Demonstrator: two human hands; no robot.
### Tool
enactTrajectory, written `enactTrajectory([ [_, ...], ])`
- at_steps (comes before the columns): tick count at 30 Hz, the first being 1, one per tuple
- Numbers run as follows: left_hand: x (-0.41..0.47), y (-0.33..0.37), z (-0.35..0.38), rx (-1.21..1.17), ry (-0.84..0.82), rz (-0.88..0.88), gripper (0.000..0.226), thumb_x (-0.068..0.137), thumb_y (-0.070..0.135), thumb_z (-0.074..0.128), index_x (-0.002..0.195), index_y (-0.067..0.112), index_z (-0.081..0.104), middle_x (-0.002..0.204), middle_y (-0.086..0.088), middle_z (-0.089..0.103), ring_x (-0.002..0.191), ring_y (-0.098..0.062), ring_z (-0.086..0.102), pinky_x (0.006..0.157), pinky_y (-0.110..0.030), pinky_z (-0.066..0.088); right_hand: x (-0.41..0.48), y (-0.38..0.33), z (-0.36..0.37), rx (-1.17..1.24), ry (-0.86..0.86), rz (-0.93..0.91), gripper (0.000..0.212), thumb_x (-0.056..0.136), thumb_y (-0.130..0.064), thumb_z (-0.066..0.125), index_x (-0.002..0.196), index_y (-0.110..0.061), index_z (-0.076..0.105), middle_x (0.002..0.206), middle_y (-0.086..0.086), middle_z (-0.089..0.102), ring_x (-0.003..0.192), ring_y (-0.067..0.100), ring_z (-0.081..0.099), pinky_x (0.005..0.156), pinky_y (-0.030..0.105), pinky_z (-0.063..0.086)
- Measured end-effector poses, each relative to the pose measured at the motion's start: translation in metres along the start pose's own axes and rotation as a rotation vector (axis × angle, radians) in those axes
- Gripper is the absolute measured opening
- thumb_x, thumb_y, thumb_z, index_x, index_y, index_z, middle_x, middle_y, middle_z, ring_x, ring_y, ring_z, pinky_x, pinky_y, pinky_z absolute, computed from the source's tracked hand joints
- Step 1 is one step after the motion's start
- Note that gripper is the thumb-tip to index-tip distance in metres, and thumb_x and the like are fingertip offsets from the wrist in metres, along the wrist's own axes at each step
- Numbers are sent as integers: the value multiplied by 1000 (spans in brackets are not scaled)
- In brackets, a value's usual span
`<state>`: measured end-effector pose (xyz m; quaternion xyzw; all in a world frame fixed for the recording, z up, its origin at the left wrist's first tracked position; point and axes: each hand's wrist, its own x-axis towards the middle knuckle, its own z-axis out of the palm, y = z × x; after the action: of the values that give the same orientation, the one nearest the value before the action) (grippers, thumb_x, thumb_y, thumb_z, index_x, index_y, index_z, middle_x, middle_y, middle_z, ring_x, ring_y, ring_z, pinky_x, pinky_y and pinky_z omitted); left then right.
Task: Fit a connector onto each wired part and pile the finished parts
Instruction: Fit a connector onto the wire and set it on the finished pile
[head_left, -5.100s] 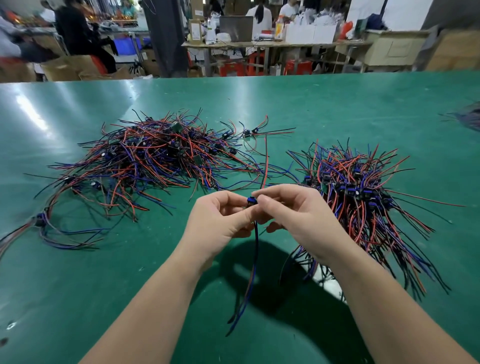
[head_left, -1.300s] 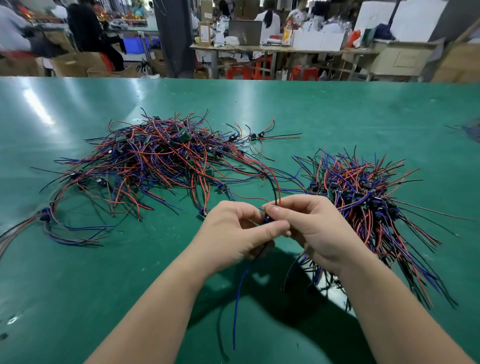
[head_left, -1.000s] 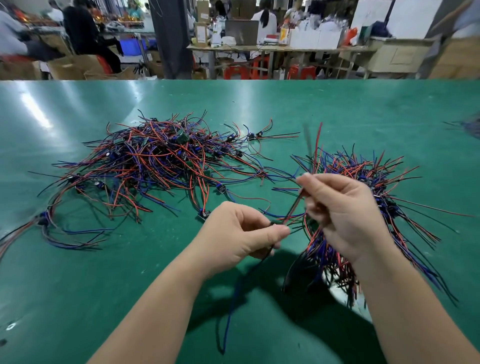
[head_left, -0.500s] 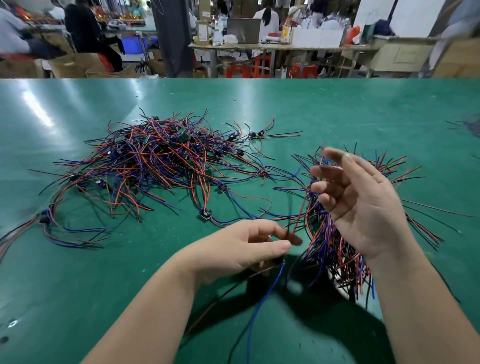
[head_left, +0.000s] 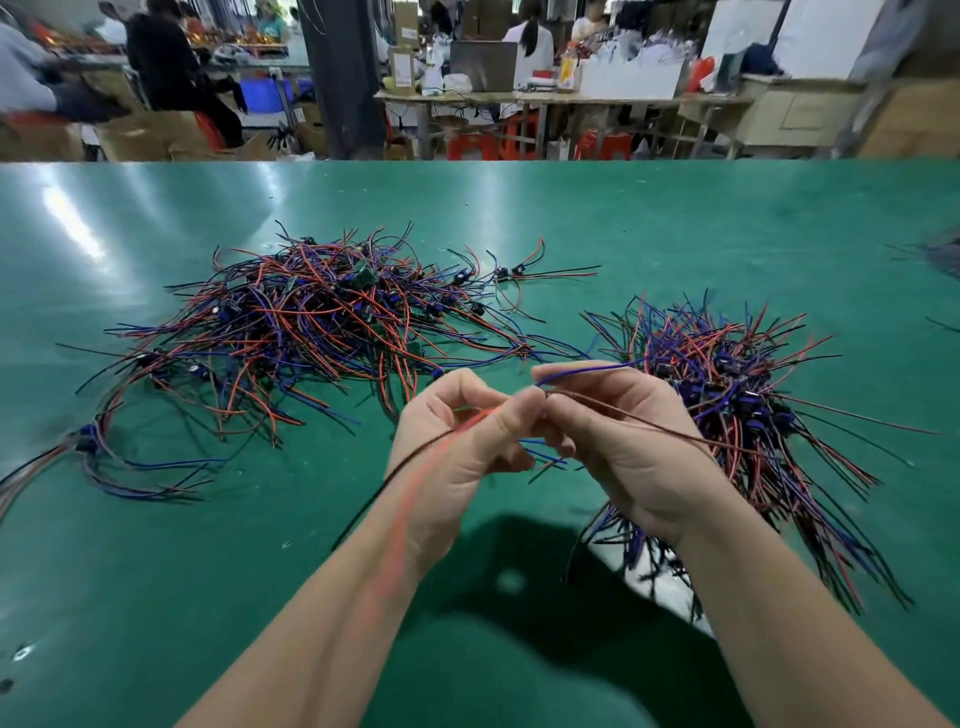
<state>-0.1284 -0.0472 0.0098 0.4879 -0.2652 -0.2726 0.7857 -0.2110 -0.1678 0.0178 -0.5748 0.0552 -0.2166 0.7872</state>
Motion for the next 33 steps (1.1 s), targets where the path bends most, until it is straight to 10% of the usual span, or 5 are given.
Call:
enactTrajectory([
  [9,-3,4,0,275,-101,106,16,67,14,74,81,14,67,70,-1,71,58,-10,65,55,-20,52,5,-6,-5,77,153,30,7,63,-17,68,63,-14,74,62,1,66,51,9,55,47,16,40],
  [15,1,8,2,4,32,-320,50,58,51,66,82,7,69,73,-10,72,53,-14,66,47,-22,53,4,-8,-16,-106,82,20,2,66,-10,70,65,-9,71,57,5,62,45,11,52,43,17,40],
  [22,-5,-5,6,241,-91,-278,6,71,7,75,71,8,69,64,-8,70,50,-15,65,52,-25,55,3,-7,-24,-349,80,15,5,74,-5,72,76,-9,70,55,4,62,45,11,54,44,18,42],
  [33,-10,-8,1,490,-358,-375,16,73,26,81,74,19,67,71,-8,68,38,-9,46,39,-18,41,7,-37,-53,6,561,-90,22,84,-13,65,62,-12,65,50,-1,61,41,5,55,39,12,43],
])
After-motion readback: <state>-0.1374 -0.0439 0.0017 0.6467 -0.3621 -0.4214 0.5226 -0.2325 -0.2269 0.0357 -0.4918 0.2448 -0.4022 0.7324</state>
